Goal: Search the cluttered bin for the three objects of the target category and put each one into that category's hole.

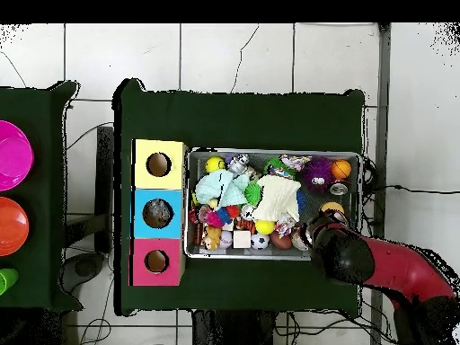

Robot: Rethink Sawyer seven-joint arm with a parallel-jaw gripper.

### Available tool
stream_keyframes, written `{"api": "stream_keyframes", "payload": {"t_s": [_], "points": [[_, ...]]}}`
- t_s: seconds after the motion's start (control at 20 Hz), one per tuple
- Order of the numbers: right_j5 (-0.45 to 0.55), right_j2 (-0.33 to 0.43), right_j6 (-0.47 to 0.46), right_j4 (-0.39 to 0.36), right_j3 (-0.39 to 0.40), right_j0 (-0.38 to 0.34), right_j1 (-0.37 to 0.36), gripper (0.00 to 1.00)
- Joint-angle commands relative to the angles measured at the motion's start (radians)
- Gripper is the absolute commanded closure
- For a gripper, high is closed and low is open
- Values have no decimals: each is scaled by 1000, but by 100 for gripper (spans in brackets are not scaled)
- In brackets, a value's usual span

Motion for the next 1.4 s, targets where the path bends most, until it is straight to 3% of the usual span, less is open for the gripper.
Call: {"api": "stream_keyframes", "payload": {"t_s": [0.05,0.25,0.45,0.75,1.05,1.4], "points": [[116,53,24,-5,-19,-4,55,0],[57,46,53,-10,-70,-18,149,0],[45,61,5,-41,-92,-42,208,0],[79,102,-77,-67,-74,-95,200,0],[139,147,-167,-95,-105,-159,223,0],[167,189,-198,-137,-115,-188,237,0]]}}
